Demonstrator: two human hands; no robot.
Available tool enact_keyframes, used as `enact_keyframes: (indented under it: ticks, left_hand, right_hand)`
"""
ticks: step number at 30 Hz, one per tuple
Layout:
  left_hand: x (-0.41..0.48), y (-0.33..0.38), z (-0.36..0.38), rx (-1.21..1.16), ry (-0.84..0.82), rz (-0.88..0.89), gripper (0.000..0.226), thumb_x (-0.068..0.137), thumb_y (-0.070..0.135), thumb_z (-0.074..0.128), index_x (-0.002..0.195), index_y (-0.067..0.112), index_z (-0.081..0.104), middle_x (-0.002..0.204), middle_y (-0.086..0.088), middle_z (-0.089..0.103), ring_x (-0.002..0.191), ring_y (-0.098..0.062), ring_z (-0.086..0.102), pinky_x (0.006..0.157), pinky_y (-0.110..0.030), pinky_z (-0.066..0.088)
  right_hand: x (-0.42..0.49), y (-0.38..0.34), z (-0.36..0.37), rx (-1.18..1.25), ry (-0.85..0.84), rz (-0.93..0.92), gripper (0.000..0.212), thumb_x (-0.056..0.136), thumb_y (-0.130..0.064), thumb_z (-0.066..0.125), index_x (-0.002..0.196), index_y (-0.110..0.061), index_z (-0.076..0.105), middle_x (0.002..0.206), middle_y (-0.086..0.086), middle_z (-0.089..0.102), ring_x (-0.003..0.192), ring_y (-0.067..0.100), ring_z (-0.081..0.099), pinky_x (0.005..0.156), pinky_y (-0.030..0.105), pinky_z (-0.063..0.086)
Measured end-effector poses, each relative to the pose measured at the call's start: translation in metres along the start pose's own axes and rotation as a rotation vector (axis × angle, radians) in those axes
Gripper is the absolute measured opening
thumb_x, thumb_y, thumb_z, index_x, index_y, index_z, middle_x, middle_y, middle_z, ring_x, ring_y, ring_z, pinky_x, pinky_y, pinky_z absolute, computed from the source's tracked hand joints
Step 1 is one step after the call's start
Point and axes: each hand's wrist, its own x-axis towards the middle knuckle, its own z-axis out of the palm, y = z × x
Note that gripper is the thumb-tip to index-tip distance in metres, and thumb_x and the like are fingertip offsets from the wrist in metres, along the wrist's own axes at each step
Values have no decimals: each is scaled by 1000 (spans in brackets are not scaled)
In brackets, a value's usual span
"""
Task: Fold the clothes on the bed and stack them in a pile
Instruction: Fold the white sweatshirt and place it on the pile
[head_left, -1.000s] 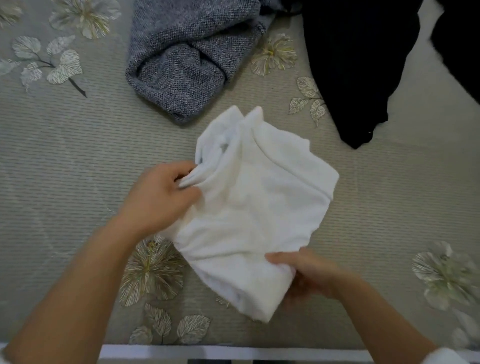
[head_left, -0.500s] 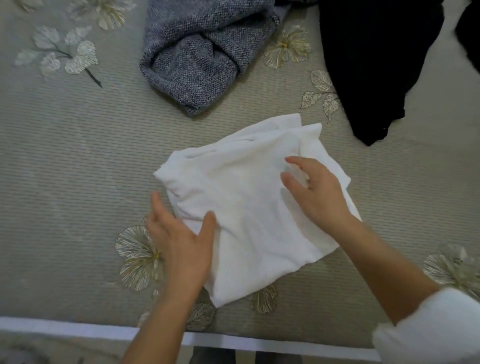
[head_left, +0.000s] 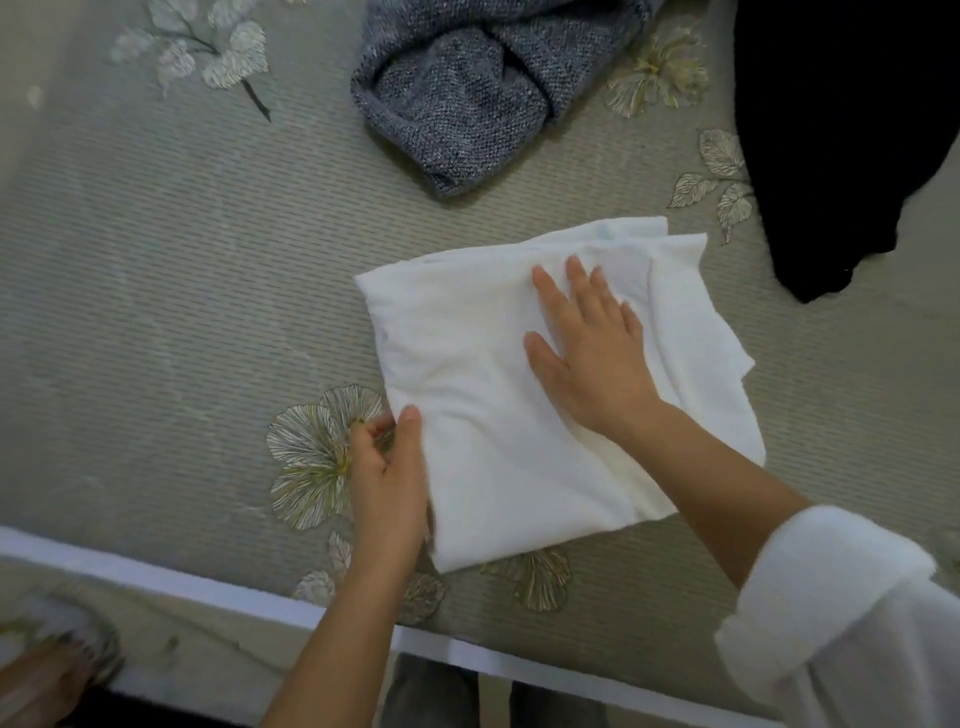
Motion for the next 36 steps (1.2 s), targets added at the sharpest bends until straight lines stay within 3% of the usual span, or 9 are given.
enact_keyframes:
  ticks: [3, 8, 13, 17, 20, 24, 27, 31, 36]
  left_hand:
    - [-28, -11, -15, 10, -181, -2, 29, 83, 42, 64, 104, 27, 51, 78, 18, 70, 69, 12, 62, 51, -5, 42]
    - [-42, -40, -30, 172, -407, -48, 56, 73, 34, 81, 116, 36, 46, 97, 30, 67, 87, 6, 65, 66, -11, 50]
    - [-39, -53, -38, 136, -353, -103, 48, 76, 52, 63, 113, 23, 56, 92, 22, 71, 85, 5, 66, 64, -11, 48]
    - [-39, -50, -28, 168, -242, -135, 34, 83, 36, 70, 109, 26, 51, 105, 9, 67, 90, -2, 63, 75, -26, 50]
    - [-41, -34, -19, 438, 26, 271, 75, 69, 38, 60, 137, 22, 32, 119, 21, 49, 112, -13, 44, 88, -26, 39]
    - [-24, -10, 15, 732, 31, 689, 66, 89, 44, 41, 149, 30, 18, 158, -4, 11, 145, -22, 5, 113, -37, 6]
    - [4, -11, 40, 961, -61, 632, 64, 98, 50, 28, 152, 31, 2, 160, -4, -15, 144, -20, -22, 118, -48, -4]
    - [26, -23, 39, 1024, -99, 564, 68, 94, 62, 21, 151, 36, -4, 157, 1, -25, 142, -18, -28, 116, -49, -9]
    - [23, -27, 17, 914, -90, 540, 74, 89, 70, 23, 151, 37, 1, 159, 2, -17, 146, -32, -8, 117, -50, 4]
  right_hand:
    - [-20, -27, 4, 30, 21, -226, 56, 99, -47, 32, 149, -47, 6, 162, -4, -1, 148, 17, -7, 116, 44, 1]
    - [-7, -65, 22, -30, -118, -345, 51, 100, -52, 21, 146, -52, -1, 161, -4, -11, 146, 20, -18, 116, 54, -5]
    - [17, -71, 38, -237, -234, -280, 54, 97, -59, 12, 146, -51, -10, 157, -1, -27, 142, 24, -30, 110, 65, -9]
    - [18, -70, 33, -160, -255, -304, 54, 98, -56, 17, 147, -49, -5, 159, -1, -22, 143, 23, -28, 112, 61, -11]
    - [1, -48, 21, -20, -41, -347, 54, 100, -46, 25, 151, -40, 7, 162, 1, 1, 148, 19, -8, 119, 45, -3]
    - [-35, 3, 17, -177, 41, -240, 55, 98, -48, 20, 150, -41, 2, 160, -3, -5, 148, 19, -10, 119, 42, -7]
    - [-40, 42, 17, -311, -67, -73, 55, 94, -58, 4, 146, -48, -12, 157, -9, -20, 144, 14, -24, 117, 45, -14]
    - [-30, 76, 9, -383, -68, 71, 55, 96, -57, 2, 145, -48, -19, 153, -14, -30, 140, 7, -30, 113, 50, -19]
    - [-33, 79, -5, -157, 116, 105, 57, 99, -41, 36, 151, -34, 15, 162, -3, 4, 147, 23, 2, 116, 53, 4]
